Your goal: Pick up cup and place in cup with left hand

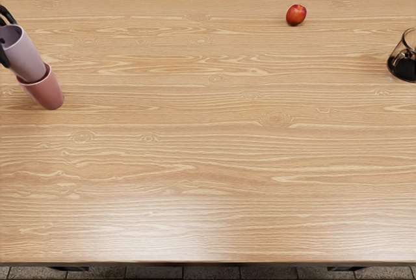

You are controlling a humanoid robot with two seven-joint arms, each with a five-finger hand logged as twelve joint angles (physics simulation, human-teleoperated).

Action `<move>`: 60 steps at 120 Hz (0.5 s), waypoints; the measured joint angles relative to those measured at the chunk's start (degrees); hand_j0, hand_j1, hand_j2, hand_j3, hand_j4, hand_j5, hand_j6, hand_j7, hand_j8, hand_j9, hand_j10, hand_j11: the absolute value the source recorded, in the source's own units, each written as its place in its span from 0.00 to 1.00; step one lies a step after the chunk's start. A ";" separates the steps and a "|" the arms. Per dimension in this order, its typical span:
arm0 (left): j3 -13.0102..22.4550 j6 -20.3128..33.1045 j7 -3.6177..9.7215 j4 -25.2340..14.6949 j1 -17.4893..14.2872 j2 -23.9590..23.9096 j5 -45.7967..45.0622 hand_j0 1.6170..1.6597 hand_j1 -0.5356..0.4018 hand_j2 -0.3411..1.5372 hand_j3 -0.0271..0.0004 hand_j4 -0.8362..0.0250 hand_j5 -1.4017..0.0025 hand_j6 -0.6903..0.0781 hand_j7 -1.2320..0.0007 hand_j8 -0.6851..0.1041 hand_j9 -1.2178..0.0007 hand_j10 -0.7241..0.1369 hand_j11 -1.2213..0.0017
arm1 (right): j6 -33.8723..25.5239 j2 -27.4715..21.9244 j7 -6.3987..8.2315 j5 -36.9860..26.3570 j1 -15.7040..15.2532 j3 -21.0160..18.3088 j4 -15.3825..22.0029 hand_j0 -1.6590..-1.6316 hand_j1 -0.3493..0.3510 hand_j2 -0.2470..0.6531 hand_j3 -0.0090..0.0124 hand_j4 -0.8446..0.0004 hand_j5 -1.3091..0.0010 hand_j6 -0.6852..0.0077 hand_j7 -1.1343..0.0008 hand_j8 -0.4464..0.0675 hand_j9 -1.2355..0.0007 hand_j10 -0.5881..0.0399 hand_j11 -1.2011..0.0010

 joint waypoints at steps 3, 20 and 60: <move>-0.09 0.20 -0.01 0.04 0.04 -0.04 -0.03 0.83 0.53 0.34 0.99 0.51 0.36 0.63 0.30 0.37 0.33 0.27 0.35 | 0.00 0.00 0.00 0.00 0.00 0.00 0.00 0.04 0.00 0.27 0.42 1.00 1.00 0.99 1.00 0.87 1.00 0.94 1.00; -0.43 0.74 -0.06 0.23 0.02 0.00 -0.13 0.89 0.54 0.28 0.99 0.52 0.53 0.55 0.48 0.39 0.49 0.37 0.50 | 0.00 0.00 0.00 0.00 0.00 0.00 0.00 0.04 0.00 0.27 0.42 1.00 1.00 0.99 1.00 0.87 1.00 0.94 1.00; -0.50 0.97 -0.07 0.48 -0.04 0.00 -0.17 0.95 0.55 0.23 0.99 0.60 0.68 0.51 0.64 0.46 0.64 0.46 0.64 | 0.00 0.00 0.00 0.00 0.00 0.00 0.00 0.04 0.00 0.27 0.42 1.00 1.00 0.99 1.00 0.87 1.00 0.94 1.00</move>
